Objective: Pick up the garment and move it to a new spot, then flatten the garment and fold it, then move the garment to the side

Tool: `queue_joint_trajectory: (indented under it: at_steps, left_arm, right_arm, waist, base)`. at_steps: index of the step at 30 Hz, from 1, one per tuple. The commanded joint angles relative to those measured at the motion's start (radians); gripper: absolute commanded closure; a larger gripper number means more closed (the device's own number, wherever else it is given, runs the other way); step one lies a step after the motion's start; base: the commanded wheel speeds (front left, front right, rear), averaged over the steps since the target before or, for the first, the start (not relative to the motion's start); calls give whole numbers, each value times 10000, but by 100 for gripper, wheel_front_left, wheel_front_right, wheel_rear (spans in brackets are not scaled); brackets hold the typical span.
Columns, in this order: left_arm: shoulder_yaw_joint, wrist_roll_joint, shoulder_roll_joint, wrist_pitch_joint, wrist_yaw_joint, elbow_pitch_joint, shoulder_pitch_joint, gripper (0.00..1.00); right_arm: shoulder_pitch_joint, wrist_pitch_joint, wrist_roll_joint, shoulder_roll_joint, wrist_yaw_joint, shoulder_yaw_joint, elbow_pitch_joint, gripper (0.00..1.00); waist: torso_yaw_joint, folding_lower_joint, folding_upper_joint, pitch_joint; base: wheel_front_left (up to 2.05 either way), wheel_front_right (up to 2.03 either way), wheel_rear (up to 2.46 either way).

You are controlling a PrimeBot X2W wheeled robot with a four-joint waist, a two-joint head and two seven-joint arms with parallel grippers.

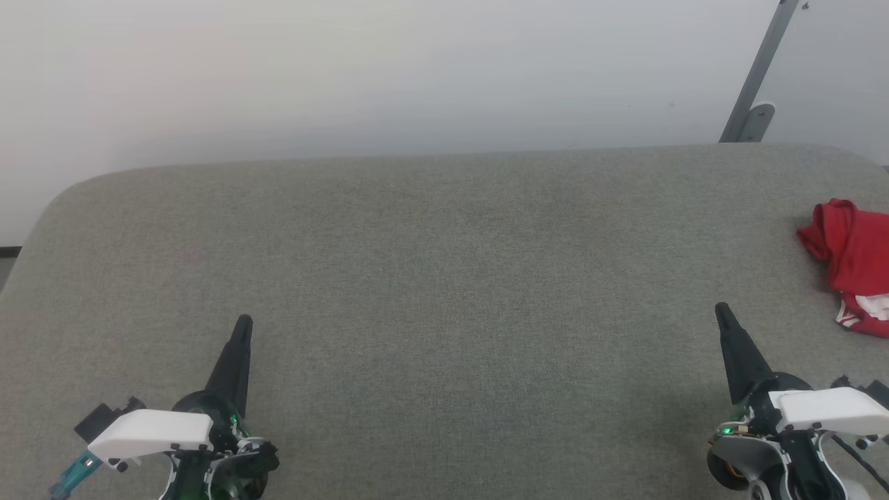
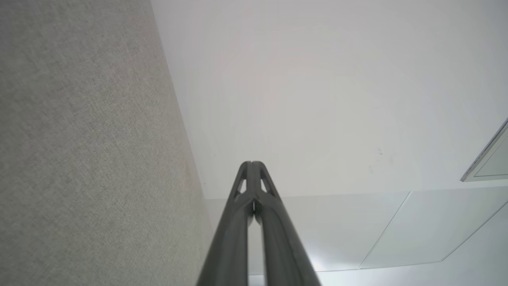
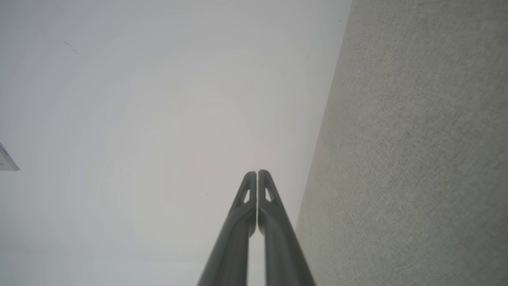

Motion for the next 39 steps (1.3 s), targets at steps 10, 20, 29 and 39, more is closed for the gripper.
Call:
queue_joint_trajectory:
  at_steps: [10, 20, 29, 39]
  left_arm:
    - [1, -35, -20, 27, -29, -8, -111, 100]
    - [1, -35, -20, 27, -29, -8, -111, 100]
    - [-1, -35, -20, 27, -29, -8, -111, 100]
    - [0, -35, -20, 26, -29, -9, -111, 100]
  right_arm:
    - [-30, 18, 45, 32, 0, -5, -21, 100]
    - [-30, 18, 45, 32, 0, -3, -21, 100]
    - [-30, 18, 46, 32, 0, -2, -21, 100]
    - [-30, 18, 46, 32, 0, -4, -20, 100]
  waist:
    - [0, 0, -1, 0]
    - [0, 0, -1, 0]
    - [0, 0, -1, 0]
    - [0, 0, -1, 0]
  base:
    - [0, 0, 0]
    - [0, 0, 0]
    - [0, 0, 0]
    - [0, 0, 0]
